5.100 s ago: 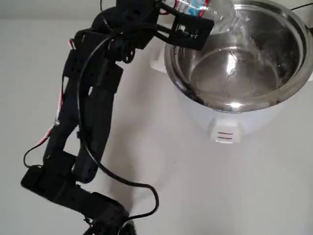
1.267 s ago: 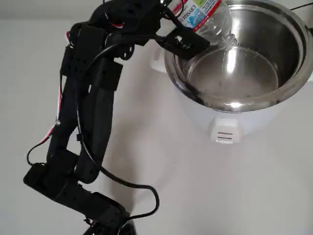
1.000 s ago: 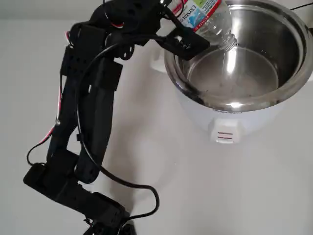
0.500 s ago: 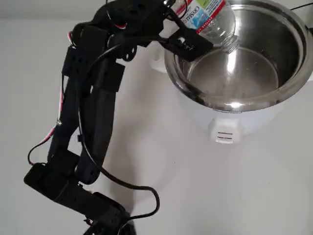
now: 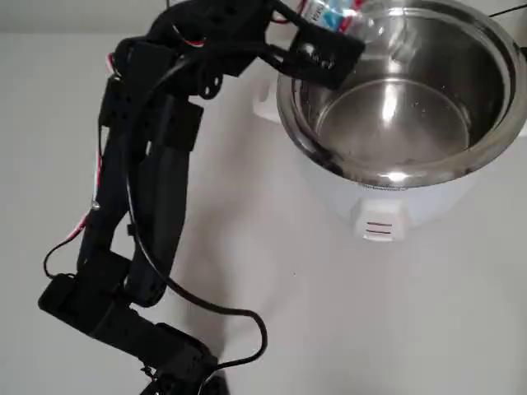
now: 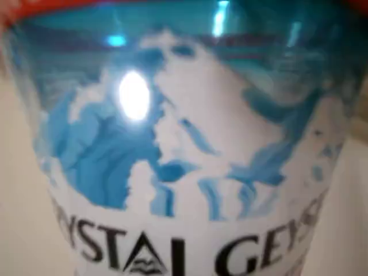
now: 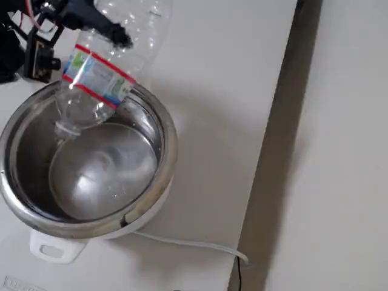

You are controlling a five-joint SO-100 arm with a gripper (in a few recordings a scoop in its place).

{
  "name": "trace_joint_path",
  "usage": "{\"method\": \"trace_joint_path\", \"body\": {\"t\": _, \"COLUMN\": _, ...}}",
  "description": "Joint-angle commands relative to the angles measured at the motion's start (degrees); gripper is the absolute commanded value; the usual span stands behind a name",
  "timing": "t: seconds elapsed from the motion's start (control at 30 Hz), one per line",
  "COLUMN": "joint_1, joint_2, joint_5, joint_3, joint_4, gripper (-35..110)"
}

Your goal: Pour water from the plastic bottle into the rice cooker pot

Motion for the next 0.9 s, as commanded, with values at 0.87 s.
{"method": "trace_joint_path", "body": {"t": 0.87, "joint_1": -18.6, "joint_2": 30.7, "joint_5": -106.6, "joint_3": 44.2, "joint_4": -34.0, "gripper": 10}}
